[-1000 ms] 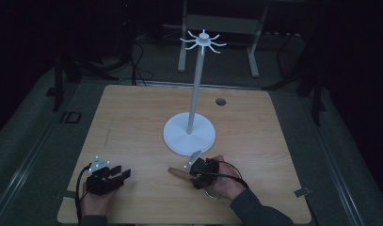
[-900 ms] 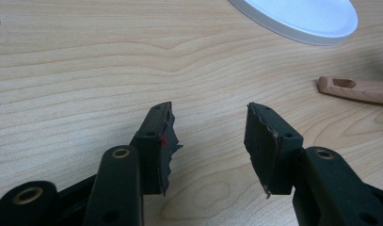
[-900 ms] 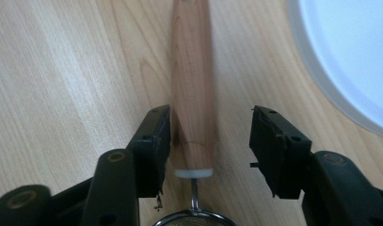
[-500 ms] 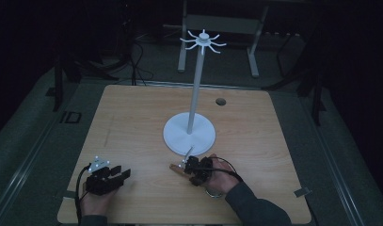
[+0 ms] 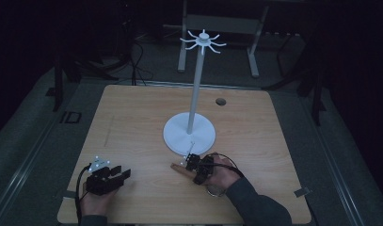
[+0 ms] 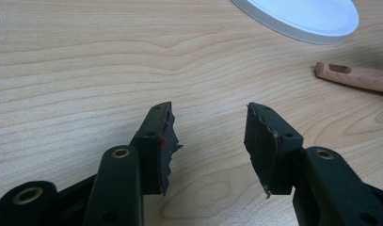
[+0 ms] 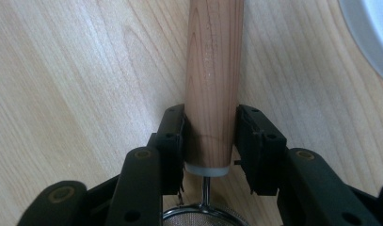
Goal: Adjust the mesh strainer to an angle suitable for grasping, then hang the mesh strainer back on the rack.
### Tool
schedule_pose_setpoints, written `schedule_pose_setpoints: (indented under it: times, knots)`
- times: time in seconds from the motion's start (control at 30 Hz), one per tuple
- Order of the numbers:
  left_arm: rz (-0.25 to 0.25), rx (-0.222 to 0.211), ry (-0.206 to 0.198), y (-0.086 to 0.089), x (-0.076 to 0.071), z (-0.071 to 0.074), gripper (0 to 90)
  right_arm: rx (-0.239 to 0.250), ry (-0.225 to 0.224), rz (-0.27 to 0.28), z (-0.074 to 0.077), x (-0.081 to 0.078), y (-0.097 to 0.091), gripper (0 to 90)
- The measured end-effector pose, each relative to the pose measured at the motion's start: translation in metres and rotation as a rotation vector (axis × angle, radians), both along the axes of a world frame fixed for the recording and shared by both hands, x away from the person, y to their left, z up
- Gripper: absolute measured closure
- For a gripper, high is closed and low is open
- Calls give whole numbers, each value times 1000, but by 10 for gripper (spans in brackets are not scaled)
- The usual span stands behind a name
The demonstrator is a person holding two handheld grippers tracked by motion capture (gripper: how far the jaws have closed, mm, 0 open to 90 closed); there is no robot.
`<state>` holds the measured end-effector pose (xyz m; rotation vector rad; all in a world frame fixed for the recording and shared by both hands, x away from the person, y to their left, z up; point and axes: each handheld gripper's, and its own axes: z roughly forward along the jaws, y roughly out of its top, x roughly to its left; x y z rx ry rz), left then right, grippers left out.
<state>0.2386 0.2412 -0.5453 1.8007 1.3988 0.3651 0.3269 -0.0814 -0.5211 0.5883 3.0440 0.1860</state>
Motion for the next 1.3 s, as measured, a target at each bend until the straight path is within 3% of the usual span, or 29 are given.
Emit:
schedule_pose_setpoints:
  times: [0.07,0.27,0.6,1.0,1.3]
  knots:
    - [1,-1,2,0,0,0,528,-6,-2,3,0,-1,0,677]
    - [2,-2,5,-1,1,-1,528,3,-13,16,0,-1,-3,688]
    - [-6,4,5,-2,2,0,528,74,-64,-18,5,-1,-12,689]
    - [-2,2,2,-2,2,0,528,189,-130,-87,12,-1,-21,689]
    - [1,0,-7,-2,1,1,529,311,-227,-139,25,-1,-28,689]
